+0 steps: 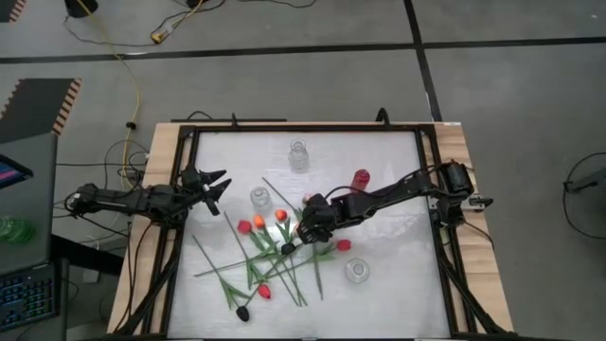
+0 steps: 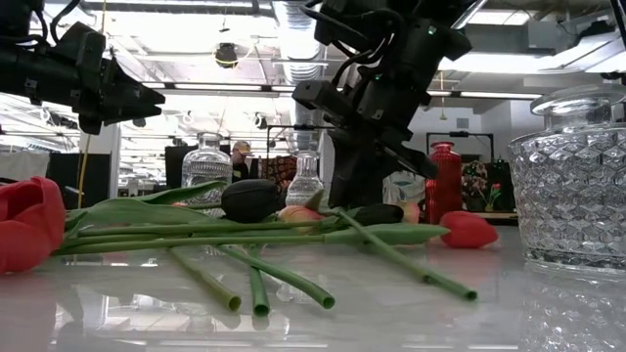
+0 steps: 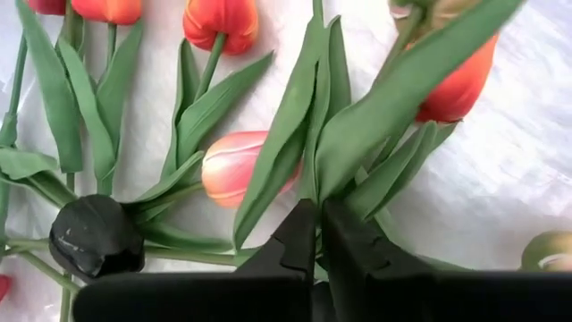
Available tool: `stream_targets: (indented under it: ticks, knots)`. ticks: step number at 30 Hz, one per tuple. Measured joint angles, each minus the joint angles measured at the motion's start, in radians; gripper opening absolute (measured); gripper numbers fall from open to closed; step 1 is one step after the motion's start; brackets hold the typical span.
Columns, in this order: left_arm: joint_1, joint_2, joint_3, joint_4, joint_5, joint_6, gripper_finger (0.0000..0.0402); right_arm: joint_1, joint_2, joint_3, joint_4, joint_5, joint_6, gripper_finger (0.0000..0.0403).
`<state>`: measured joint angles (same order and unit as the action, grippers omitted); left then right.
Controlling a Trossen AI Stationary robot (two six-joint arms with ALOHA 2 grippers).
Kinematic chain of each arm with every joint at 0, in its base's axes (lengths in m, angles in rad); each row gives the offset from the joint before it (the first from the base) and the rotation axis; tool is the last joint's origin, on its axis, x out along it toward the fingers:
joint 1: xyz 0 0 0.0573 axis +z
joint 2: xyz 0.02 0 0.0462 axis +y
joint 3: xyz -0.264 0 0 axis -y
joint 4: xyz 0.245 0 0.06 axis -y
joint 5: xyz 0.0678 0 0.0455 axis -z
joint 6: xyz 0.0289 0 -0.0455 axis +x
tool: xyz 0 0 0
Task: Sort flowers into vase by color
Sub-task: Put the pink tulip into the top transparent vase
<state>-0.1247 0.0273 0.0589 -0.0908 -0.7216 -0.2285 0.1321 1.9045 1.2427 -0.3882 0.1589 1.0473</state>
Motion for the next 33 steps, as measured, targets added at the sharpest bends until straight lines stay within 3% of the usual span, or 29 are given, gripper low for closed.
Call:
stream_targets:
  ticks: [7,33]
  knots:
    - [0.000,0.000,0.000,0.000,0.000,0.000,0.0167,-0.004,0.000,0.000,0.000,0.000,-0.006,0.0017]
    - [0.000,0.000,0.000,0.000,0.003,0.000,0.0167,-0.002,-0.107,-0.002,0.026,0.016,-0.119,0.0018]
